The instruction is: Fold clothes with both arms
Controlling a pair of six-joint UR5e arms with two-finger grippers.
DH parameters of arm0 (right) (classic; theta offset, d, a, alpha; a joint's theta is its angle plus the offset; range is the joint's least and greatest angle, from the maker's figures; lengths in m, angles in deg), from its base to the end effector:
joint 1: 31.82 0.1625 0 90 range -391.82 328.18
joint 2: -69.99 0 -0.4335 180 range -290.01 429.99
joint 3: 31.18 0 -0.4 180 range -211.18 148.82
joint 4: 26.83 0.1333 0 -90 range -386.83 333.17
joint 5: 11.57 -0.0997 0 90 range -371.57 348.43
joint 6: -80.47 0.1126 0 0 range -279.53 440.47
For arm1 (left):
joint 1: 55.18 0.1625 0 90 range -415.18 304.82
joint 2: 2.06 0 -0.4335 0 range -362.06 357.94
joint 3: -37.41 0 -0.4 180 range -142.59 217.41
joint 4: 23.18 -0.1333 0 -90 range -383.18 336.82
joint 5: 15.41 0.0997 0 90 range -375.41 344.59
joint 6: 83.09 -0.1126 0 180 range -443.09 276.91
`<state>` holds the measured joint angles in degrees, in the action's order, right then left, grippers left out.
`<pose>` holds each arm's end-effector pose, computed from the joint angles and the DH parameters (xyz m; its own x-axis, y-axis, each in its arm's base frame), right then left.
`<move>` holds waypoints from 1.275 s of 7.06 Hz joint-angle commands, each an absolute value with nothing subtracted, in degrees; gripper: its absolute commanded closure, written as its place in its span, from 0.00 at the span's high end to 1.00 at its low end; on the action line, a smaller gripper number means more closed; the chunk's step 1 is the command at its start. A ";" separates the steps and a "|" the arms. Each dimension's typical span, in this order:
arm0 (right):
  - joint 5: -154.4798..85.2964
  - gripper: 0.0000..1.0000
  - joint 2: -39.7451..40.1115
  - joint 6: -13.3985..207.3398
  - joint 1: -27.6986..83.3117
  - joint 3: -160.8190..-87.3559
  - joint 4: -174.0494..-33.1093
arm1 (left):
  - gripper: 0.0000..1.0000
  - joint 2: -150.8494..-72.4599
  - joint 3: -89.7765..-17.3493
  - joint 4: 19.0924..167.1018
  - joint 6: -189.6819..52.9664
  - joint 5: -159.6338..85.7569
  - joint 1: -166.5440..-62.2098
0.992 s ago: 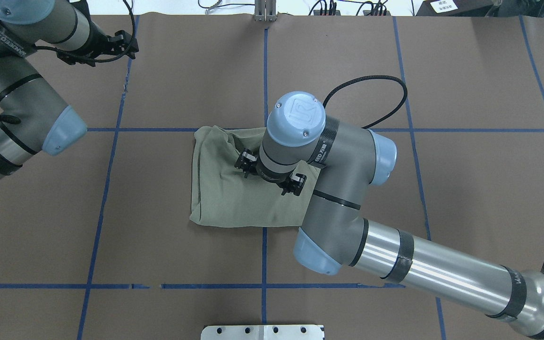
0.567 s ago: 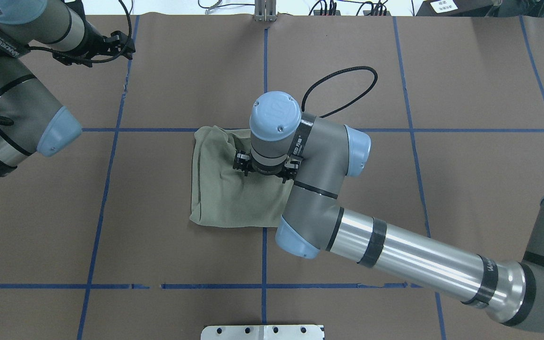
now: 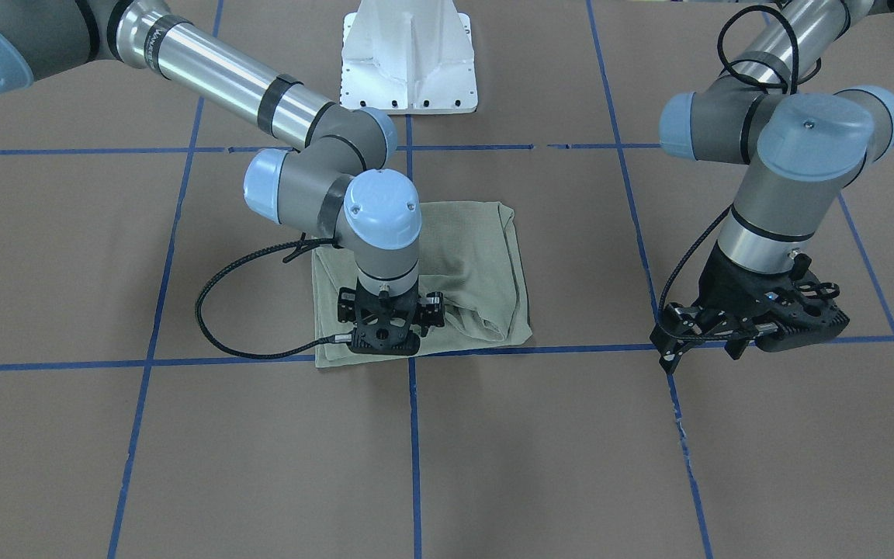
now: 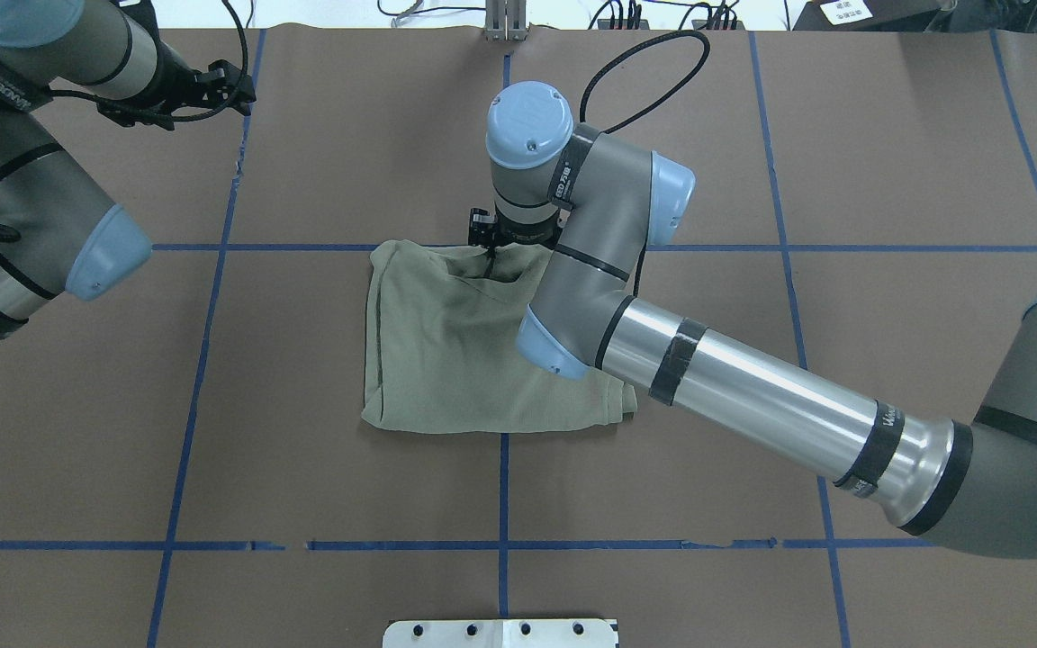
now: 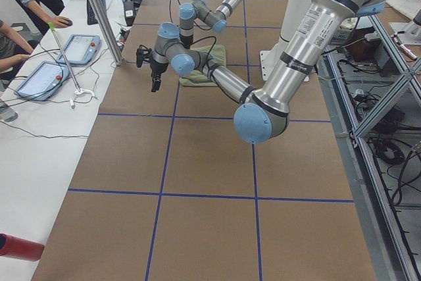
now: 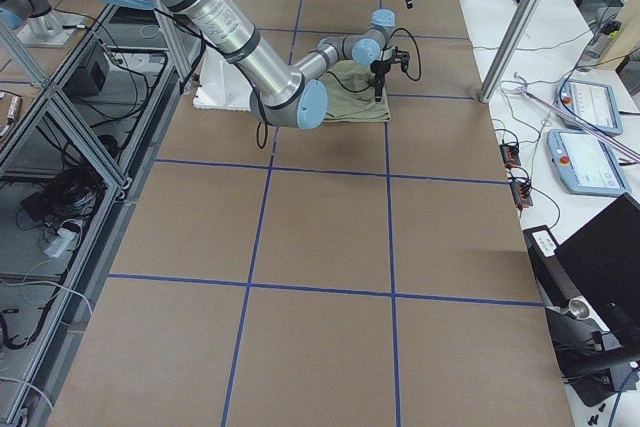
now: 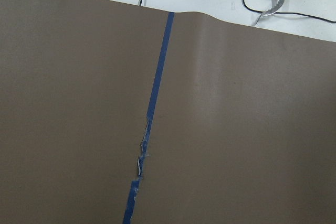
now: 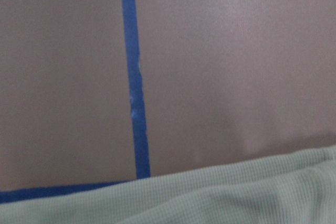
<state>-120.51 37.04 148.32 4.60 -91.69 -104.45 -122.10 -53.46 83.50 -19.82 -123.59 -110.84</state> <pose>-0.6372 -0.5903 0.2309 0.7199 0.0880 0.6884 -0.1322 0.9912 0.0116 0.3174 -0.6387 0.3308 0.6342 -0.1708 -0.7541 0.4135 0.8990 0.1442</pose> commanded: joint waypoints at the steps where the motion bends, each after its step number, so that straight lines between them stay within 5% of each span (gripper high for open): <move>1: -121.08 1.00 37.91 146.57 7.62 -89.36 -102.95 | 1.00 -122.03 -53.74 83.43 -19.72 -123.77 -110.90; 4: -127.49 1.00 38.00 148.31 8.43 -92.68 -108.70 | 1.00 -122.12 -54.26 83.52 -19.72 -124.83 -110.99; 5: -127.67 0.90 37.65 152.58 8.25 -93.57 -109.18 | 1.00 -122.21 -54.61 83.43 -19.72 -124.92 -110.90; 7: -127.85 0.23 37.12 159.64 7.73 -93.67 -109.19 | 1.00 -122.21 -55.22 83.43 -19.46 -125.79 -110.90; 9: -127.76 0.22 35.89 159.66 7.72 -93.67 -109.19 | 1.00 -122.21 -55.58 83.43 -19.37 -126.93 -110.82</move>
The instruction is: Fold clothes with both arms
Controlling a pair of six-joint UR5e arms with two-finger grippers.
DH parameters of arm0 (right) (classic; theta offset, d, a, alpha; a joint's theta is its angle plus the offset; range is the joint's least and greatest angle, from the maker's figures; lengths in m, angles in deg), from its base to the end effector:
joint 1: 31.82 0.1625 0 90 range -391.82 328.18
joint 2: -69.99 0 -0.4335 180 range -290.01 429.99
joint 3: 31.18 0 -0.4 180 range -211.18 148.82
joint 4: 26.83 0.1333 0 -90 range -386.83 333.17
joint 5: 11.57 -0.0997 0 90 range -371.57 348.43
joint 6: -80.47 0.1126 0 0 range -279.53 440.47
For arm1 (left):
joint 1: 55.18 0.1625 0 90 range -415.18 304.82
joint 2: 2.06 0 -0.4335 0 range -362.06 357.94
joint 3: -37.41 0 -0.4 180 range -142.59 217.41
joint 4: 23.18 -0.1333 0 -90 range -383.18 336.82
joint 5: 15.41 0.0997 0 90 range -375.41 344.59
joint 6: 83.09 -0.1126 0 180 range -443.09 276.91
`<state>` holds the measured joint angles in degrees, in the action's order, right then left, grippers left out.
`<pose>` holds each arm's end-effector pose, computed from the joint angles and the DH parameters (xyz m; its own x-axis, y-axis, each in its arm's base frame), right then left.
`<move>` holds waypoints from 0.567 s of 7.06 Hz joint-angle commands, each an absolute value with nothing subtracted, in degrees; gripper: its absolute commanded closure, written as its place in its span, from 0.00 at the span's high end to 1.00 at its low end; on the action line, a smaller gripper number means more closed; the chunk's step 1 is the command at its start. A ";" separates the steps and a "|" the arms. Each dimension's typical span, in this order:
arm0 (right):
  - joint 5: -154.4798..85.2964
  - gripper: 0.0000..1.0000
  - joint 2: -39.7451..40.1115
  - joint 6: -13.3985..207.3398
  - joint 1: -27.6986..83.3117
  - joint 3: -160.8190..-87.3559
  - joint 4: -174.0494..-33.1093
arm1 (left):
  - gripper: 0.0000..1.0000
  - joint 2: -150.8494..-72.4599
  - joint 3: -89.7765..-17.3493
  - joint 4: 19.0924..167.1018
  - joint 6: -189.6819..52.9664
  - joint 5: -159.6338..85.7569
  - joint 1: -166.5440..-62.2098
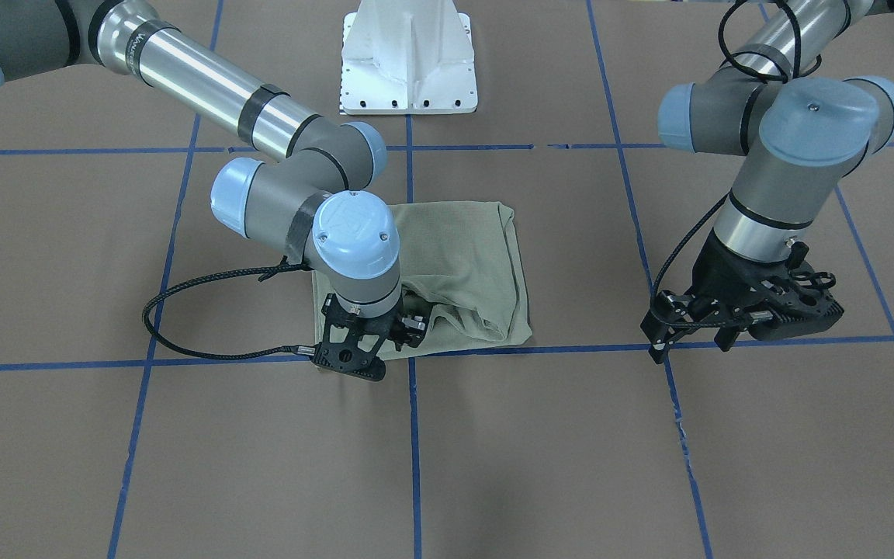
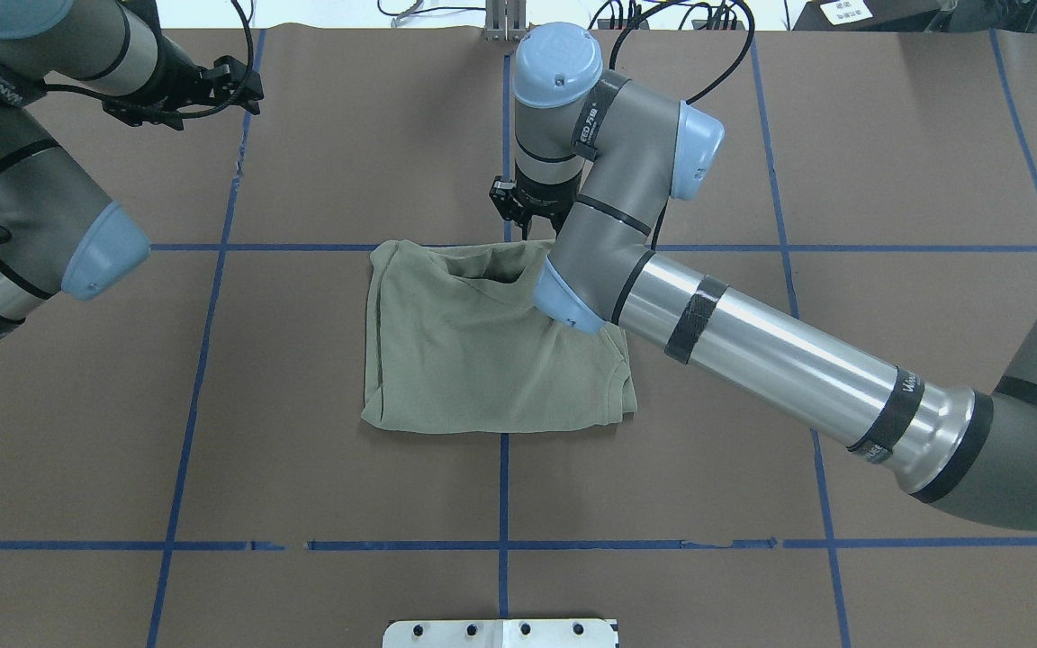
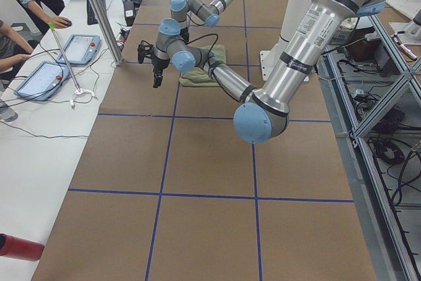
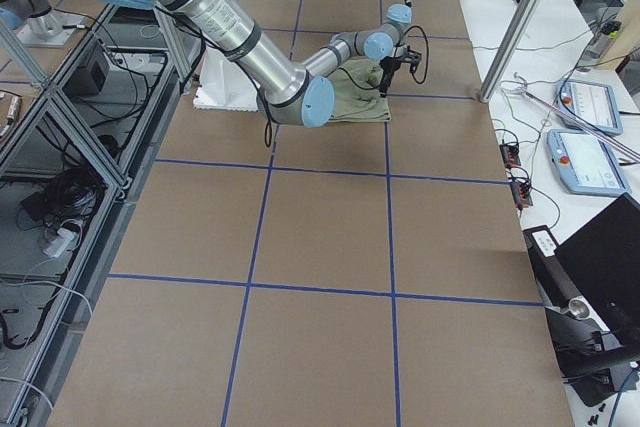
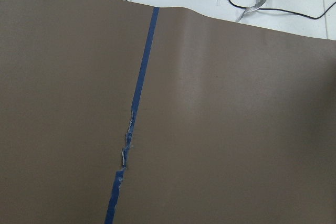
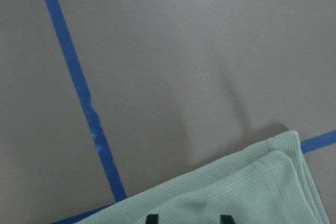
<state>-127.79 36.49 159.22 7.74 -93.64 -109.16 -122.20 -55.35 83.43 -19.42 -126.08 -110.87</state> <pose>-0.6035 -0.6069 0.2297 0.6786 0.3336 0.6544 -0.2403 0.9427 -0.2313 0.3164 -0.6296 0.3127 0.6037 -0.1484 -0.7833 0.3947 0.9093 0.1319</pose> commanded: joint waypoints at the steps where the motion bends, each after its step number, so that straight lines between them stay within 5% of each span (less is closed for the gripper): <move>1: -127.94 0.22 35.98 159.66 7.73 -93.84 -109.27 | 1.00 -122.21 -55.84 83.43 -19.37 -126.94 -110.82; 2: -128.02 0.24 35.89 159.66 7.81 -94.19 -109.45 | 1.00 -122.38 -56.02 83.34 -19.37 -127.03 -110.82; 4: -128.11 0.77 35.63 159.48 7.73 -95.16 -109.54 | 1.00 -122.29 -56.28 83.08 -19.37 -127.03 -110.82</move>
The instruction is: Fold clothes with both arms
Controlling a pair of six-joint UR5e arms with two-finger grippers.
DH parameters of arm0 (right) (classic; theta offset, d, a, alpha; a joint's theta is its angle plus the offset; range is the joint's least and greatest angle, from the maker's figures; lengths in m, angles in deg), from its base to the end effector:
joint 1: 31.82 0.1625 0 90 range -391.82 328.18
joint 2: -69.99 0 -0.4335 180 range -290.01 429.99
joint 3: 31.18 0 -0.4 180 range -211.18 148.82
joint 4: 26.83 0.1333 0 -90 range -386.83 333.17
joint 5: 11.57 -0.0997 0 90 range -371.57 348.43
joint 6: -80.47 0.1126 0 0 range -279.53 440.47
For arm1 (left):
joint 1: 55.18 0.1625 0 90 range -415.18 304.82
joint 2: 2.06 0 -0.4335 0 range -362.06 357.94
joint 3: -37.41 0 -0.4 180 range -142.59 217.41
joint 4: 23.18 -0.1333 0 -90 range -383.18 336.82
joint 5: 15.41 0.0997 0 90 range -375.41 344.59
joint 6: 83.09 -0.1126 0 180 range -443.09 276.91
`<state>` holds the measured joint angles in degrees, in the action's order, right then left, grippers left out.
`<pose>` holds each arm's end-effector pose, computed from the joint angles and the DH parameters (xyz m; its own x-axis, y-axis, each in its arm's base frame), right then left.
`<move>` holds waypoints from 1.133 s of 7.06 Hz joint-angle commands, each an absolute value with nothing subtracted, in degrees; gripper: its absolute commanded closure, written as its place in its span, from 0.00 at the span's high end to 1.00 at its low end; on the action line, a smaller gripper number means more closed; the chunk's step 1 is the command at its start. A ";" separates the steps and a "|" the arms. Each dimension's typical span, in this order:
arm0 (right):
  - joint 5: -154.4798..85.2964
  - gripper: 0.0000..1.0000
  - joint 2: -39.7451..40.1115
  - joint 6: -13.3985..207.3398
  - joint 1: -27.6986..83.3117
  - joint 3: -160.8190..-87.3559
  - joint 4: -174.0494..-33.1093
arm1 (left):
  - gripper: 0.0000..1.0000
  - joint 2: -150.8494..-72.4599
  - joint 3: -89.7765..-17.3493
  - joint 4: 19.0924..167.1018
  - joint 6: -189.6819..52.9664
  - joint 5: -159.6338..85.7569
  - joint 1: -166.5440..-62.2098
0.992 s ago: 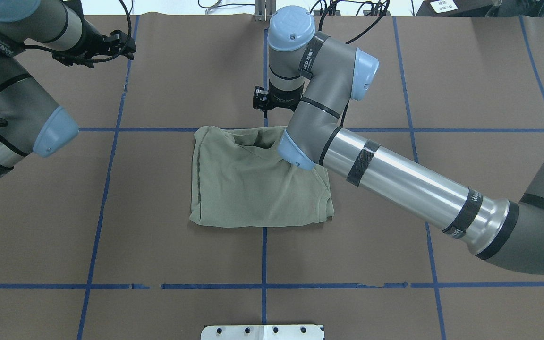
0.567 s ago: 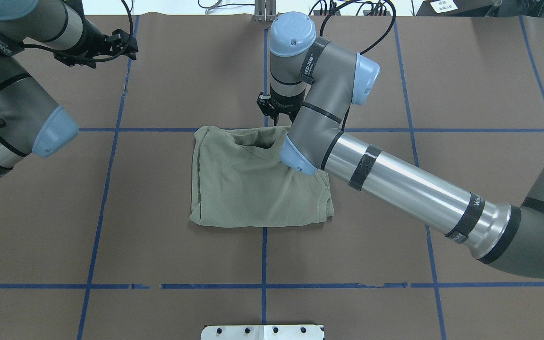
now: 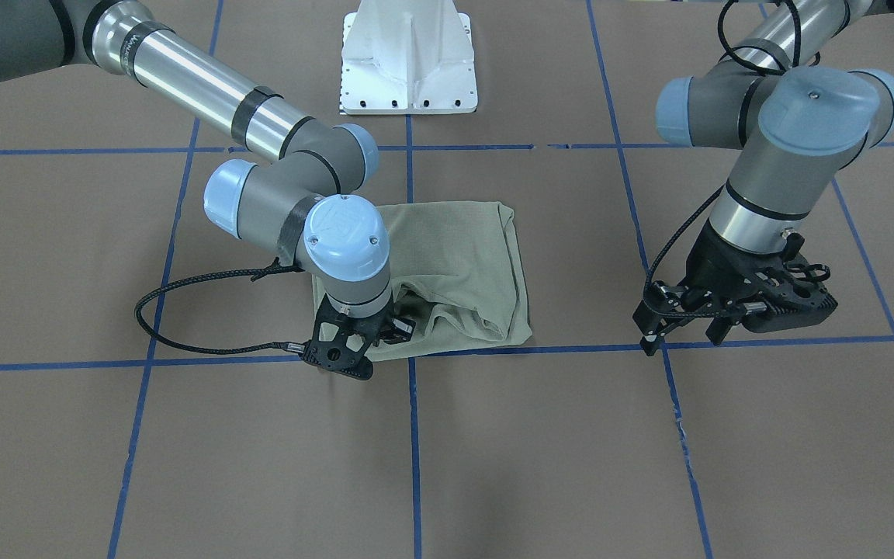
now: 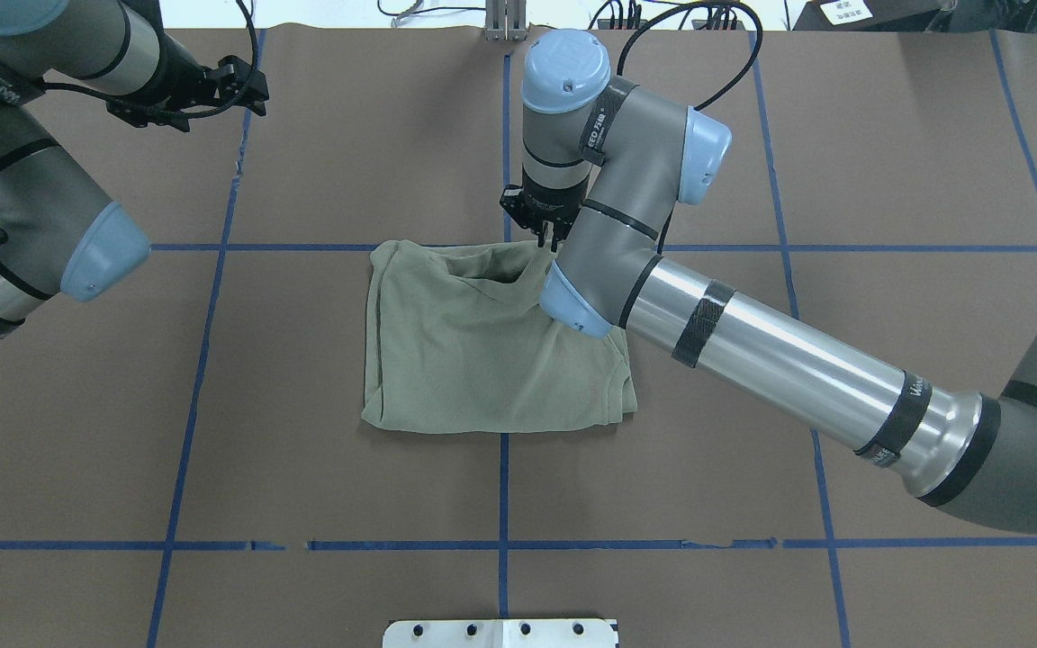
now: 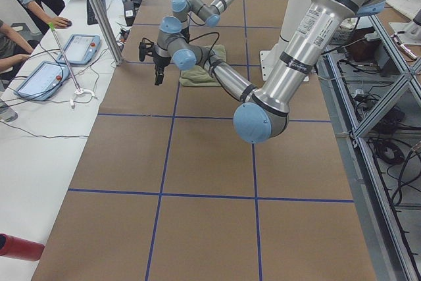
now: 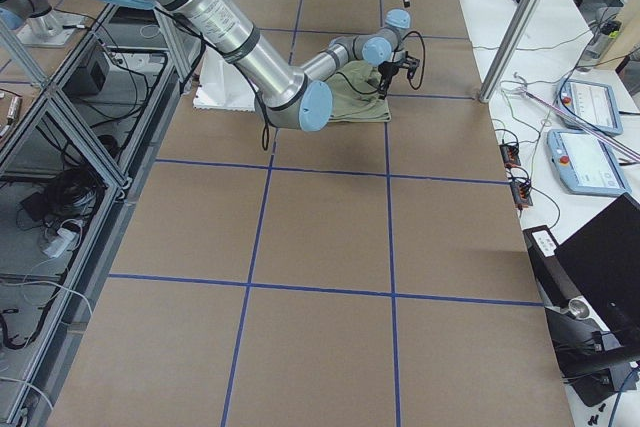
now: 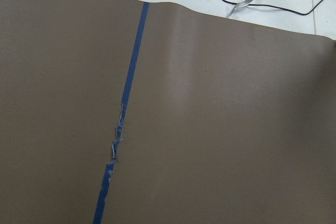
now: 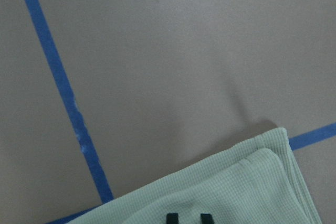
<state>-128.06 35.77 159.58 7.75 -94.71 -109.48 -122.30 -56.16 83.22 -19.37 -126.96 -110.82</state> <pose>-0.6003 -0.6038 0.2318 0.6762 0.3394 0.6539 -0.2415 0.9406 -0.2386 0.3163 -0.6256 0.3048 0.5933 -0.1381 -0.7931 0.3857 0.9135 0.1294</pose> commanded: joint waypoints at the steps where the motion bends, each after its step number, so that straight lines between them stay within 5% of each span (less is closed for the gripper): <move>1: -128.20 0.87 35.54 159.40 7.73 -95.16 -109.62 | 1.00 -122.29 -56.28 83.08 -19.37 -127.03 -110.90; 4: -128.20 0.87 34.66 159.22 6.77 -96.31 -112.35 | 1.00 -122.38 -56.28 83.08 -19.28 -127.03 -110.90; 6: -127.67 0.77 33.78 159.57 5.79 -96.31 -112.26 | 1.00 -122.56 -56.37 83.08 -19.19 -127.03 -110.90; 7: -127.76 0.69 33.69 159.57 5.79 -96.31 -112.18 | 1.00 -122.47 -56.63 83.16 -18.67 -127.03 -110.82; 8: -127.94 0.45 33.87 159.66 5.79 -96.48 -112.17 | 1.00 -122.56 -56.64 83.08 -18.58 -127.03 -110.82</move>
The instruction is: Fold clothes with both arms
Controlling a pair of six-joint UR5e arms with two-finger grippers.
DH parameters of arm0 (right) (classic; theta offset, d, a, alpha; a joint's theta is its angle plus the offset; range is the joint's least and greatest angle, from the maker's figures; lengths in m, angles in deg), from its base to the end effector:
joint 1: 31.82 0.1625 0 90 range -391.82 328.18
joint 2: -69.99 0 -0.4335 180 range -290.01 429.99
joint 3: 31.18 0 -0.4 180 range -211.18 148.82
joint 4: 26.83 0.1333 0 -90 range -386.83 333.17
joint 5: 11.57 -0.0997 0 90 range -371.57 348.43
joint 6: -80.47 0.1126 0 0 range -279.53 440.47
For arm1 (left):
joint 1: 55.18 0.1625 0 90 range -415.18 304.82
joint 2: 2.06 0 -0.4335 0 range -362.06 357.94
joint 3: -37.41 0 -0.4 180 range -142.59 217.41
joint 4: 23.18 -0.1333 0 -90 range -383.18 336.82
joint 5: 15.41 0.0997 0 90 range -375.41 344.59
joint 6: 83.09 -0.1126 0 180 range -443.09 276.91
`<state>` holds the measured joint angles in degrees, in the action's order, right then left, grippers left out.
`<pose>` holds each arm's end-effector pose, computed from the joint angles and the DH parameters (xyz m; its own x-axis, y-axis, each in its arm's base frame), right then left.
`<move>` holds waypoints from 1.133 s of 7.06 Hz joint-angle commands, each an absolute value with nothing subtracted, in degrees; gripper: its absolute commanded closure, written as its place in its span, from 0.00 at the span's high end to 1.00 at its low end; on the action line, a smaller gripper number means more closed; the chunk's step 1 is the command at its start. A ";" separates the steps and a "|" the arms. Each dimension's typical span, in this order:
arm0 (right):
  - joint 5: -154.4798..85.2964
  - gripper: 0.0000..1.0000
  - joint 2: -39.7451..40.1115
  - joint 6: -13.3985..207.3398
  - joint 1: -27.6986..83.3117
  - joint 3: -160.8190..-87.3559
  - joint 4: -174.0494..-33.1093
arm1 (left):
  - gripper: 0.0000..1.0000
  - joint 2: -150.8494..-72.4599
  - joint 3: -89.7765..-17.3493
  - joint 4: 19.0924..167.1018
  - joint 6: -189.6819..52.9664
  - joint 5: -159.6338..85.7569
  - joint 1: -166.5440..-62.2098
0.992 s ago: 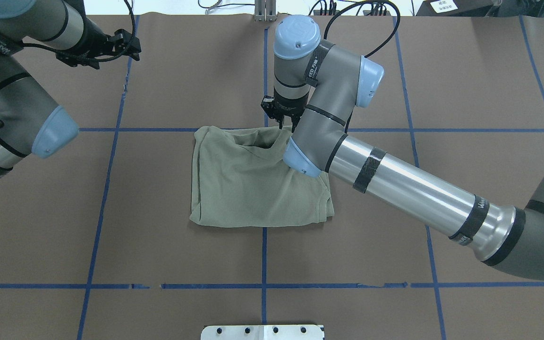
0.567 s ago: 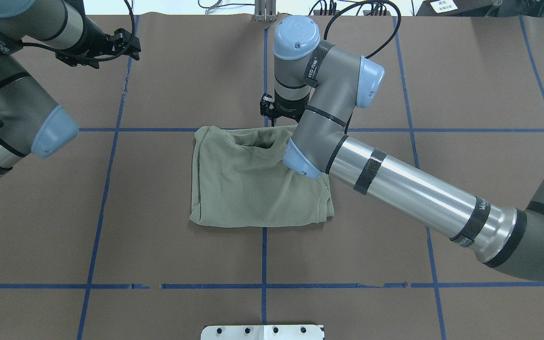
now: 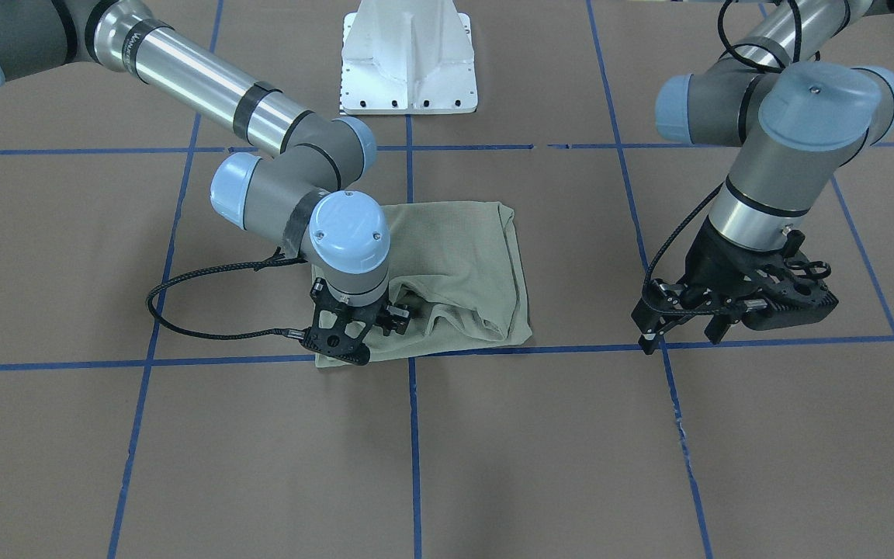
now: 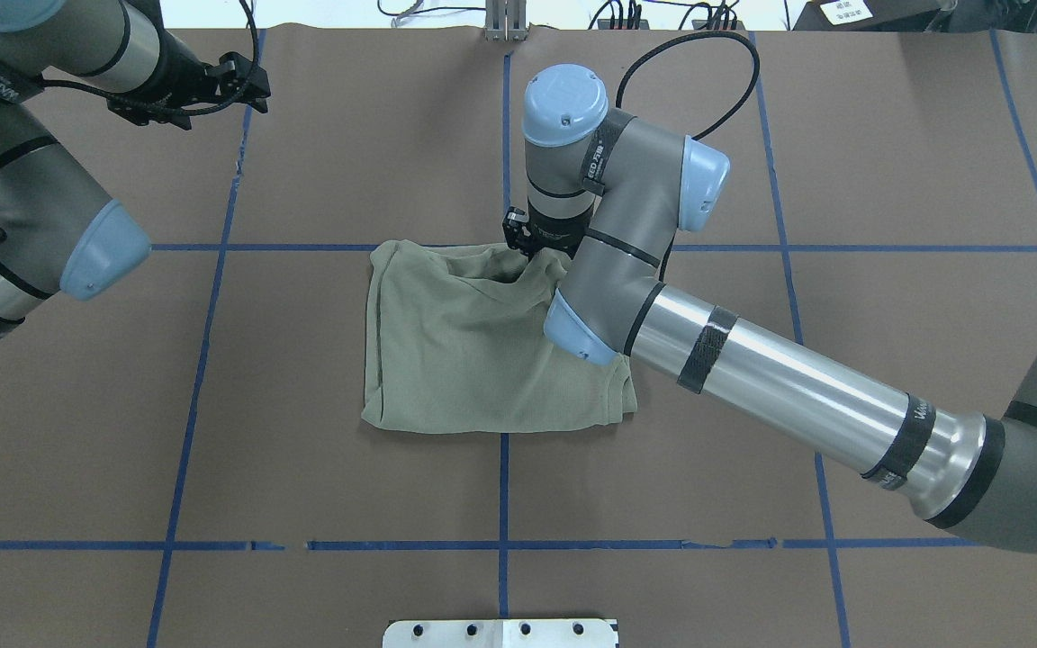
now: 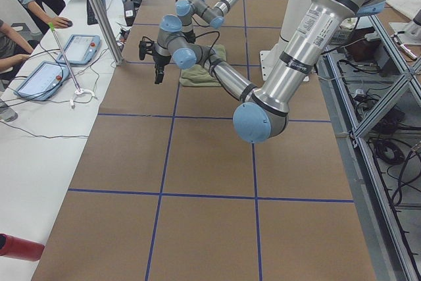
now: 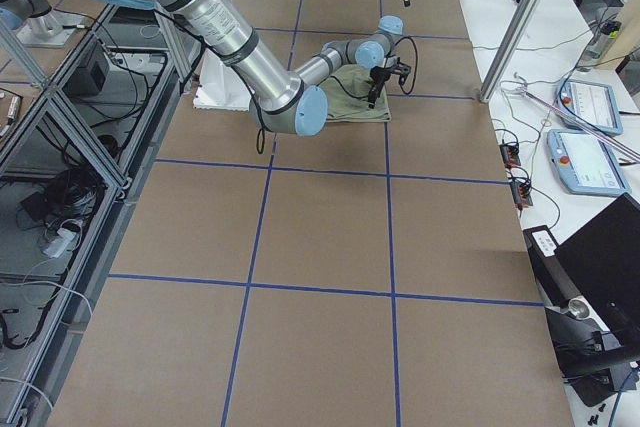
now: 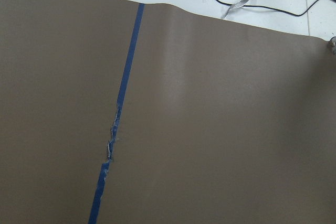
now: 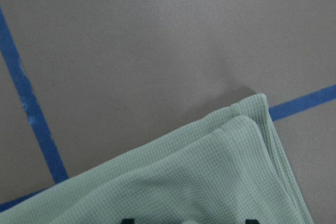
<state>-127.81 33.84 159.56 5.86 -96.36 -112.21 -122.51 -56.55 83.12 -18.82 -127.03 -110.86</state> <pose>-0.6128 -0.5788 0.2529 0.7140 0.3369 0.6138 -0.2233 0.9404 -0.2565 0.3154 -0.6248 0.2993 0.5852 -0.1413 -0.7985 0.3918 0.9114 0.1258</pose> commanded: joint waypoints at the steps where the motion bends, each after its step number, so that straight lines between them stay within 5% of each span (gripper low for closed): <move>1: -128.02 0.13 33.61 159.48 5.97 -97.09 -112.17 | 1.00 -122.56 -56.64 83.08 -18.58 -127.03 -110.82; 2: -128.02 0.00 33.60 159.05 6.14 -97.19 -112.17 | 1.00 -122.56 -56.64 83.16 -18.58 -127.03 -110.82; 8: -128.82 0.00 33.78 159.92 8.86 -99.12 -124.28 | 1.00 -122.82 -56.72 83.52 -17.26 -127.11 -110.73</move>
<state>-129.09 33.87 159.70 8.22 -98.53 -120.36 -122.78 -56.67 83.40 -17.88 -127.05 -110.79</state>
